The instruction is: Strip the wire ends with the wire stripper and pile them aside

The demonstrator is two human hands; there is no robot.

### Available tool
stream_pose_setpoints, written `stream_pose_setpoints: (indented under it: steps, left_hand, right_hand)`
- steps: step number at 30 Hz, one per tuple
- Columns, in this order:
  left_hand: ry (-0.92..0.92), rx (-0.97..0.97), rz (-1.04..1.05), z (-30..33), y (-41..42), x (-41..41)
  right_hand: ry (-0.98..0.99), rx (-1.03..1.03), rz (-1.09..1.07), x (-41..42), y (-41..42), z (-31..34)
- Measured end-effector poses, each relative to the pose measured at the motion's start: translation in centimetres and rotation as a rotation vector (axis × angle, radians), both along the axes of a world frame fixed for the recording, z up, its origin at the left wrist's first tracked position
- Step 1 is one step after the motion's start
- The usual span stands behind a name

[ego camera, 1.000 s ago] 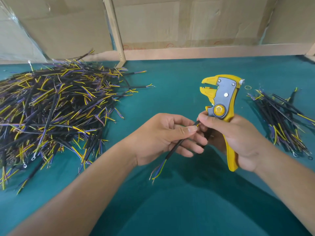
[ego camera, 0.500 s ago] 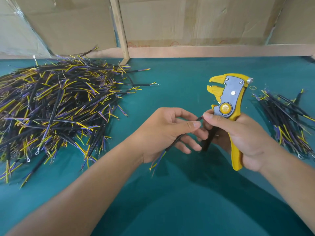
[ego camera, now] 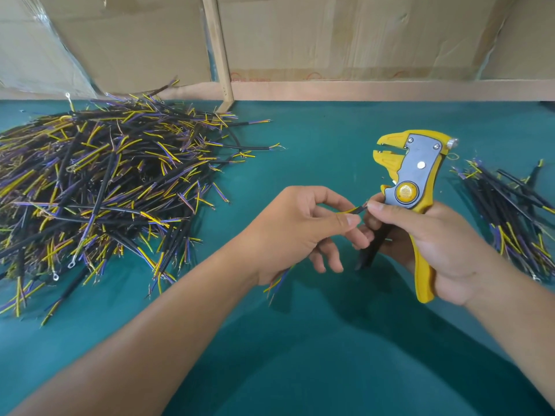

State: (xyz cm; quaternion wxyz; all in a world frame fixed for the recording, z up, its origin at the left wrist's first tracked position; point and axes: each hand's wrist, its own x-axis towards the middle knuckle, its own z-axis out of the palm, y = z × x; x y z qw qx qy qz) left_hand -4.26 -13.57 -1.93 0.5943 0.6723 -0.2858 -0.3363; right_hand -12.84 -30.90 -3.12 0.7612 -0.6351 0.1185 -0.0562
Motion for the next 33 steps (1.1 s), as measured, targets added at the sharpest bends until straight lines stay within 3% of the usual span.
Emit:
stream_pose_setpoints:
  steps: [16,28,31,33]
  left_hand:
    - [-0.072,-0.012,-0.099,0.1,0.9,1.4]
    - [-0.111,0.003,-0.105,-0.1,0.8,1.2]
    - [-0.122,-0.032,-0.01,0.1,0.5,1.2]
    - [-0.104,-0.115,0.202,-0.1,0.2,1.4]
  right_hand:
    - [-0.008,0.117,0.013,0.2,-0.2,0.2]
    - [-0.048,0.016,0.029,0.2,-0.2,-0.2]
    - [-0.039,0.06,0.006,0.3,-0.3,-0.3]
    - [-0.031,0.092,0.017,0.2,-0.2,-0.2]
